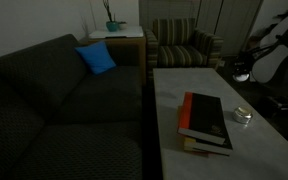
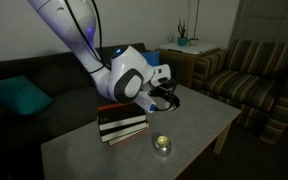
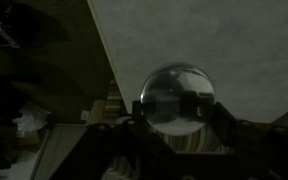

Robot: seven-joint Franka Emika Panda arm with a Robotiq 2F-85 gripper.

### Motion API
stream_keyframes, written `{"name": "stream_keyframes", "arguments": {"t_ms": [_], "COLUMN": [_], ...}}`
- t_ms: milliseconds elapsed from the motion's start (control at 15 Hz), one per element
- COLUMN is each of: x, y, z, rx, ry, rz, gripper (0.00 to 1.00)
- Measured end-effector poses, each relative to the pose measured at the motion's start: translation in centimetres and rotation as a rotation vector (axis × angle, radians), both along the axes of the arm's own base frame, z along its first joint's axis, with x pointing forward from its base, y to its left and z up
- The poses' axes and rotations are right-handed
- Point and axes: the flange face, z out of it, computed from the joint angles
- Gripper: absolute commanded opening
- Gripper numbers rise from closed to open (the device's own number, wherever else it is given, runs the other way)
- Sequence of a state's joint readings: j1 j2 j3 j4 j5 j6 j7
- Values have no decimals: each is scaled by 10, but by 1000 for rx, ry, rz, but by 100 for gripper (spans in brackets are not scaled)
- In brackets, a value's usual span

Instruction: Pick the lid and put it on top of the bottle

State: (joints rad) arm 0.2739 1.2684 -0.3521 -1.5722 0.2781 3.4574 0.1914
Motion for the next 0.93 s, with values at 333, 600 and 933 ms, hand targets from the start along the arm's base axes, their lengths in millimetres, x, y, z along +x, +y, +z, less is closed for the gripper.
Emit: {"name": "stream_keyframes", "arguments": {"t_ms": [333, 600, 933], "x": [1, 1, 10], "y": [0, 6, 6], "z": [0, -7, -23], "rx": [7, 33, 118], "ry": [-2, 39, 251], "rz": [0, 16, 64], "gripper": [43, 43, 43]}}
